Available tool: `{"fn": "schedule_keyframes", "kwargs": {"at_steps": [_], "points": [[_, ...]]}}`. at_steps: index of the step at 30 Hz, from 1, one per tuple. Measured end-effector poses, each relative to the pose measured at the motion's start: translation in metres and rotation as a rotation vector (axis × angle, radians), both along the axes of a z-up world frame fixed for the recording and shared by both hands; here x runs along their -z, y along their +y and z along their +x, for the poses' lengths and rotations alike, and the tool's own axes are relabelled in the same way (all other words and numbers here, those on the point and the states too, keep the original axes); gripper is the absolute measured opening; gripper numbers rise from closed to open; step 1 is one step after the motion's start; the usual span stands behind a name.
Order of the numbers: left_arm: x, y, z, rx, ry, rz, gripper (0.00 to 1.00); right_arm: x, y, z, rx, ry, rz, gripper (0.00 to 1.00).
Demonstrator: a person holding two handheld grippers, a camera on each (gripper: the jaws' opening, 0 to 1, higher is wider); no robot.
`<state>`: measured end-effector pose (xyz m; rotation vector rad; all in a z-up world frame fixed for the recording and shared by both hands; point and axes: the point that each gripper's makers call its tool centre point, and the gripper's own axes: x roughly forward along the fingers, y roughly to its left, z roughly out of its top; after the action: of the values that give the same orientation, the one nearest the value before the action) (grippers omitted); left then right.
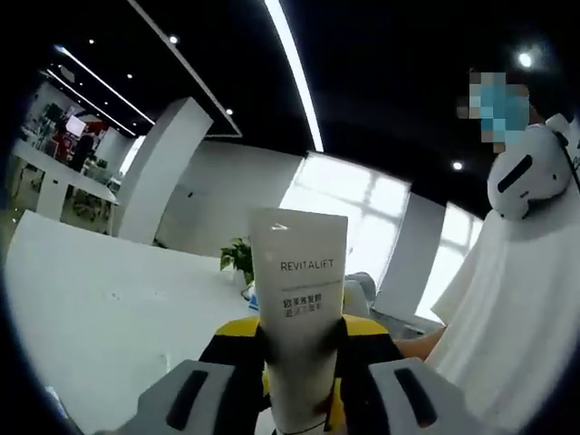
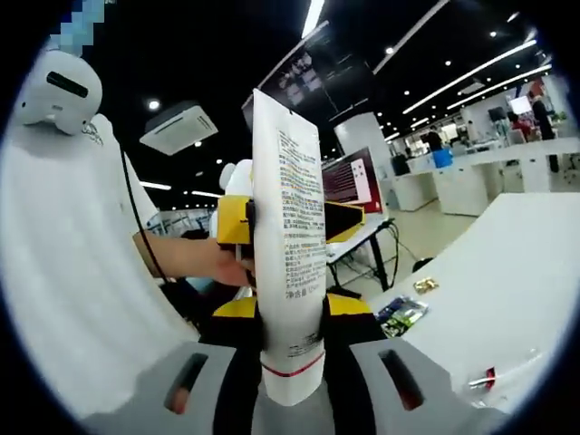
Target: Arrange the skincare products in the storage area until every visible bottle or jar stands upright without overlapping.
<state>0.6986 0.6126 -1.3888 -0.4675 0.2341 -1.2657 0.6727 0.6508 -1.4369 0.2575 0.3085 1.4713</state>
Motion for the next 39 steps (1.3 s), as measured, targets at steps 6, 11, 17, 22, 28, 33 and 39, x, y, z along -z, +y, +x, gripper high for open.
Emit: {"fn": "schedule_keyframes", "kwargs": {"at_steps": [6, 11, 17, 22, 28, 33, 39], "points": [[-0.002, -0.001, 0.001, -0.02, 0.012, -0.026, 0.3, -0.003, 0.0, -0.002, -0.006, 0.037, 0.025, 0.24], [-0.002, -0.002, 0.0, -0.019, 0.021, -0.035, 0.29, -0.004, 0.0, -0.004, -0.02, 0.066, 0.056, 0.24], [-0.006, -0.003, -0.002, -0.01, 0.026, -0.055, 0.28, -0.01, -0.001, -0.007, -0.045, 0.104, 0.111, 0.24], [-0.009, -0.002, -0.001, -0.015, 0.034, -0.09, 0.27, -0.014, -0.002, -0.007, -0.052, 0.13, 0.149, 0.24], [-0.013, -0.003, -0.007, 0.029, 0.032, -0.108, 0.25, -0.019, -0.004, -0.015, -0.101, 0.153, 0.195, 0.23], [-0.02, -0.001, -0.015, 0.096, 0.042, -0.142, 0.22, -0.03, -0.006, -0.026, -0.19, 0.206, 0.251, 0.23], [-0.024, 0.001, -0.018, 0.12, 0.048, -0.168, 0.19, -0.035, -0.005, -0.029, -0.227, 0.227, 0.275, 0.23]]}}
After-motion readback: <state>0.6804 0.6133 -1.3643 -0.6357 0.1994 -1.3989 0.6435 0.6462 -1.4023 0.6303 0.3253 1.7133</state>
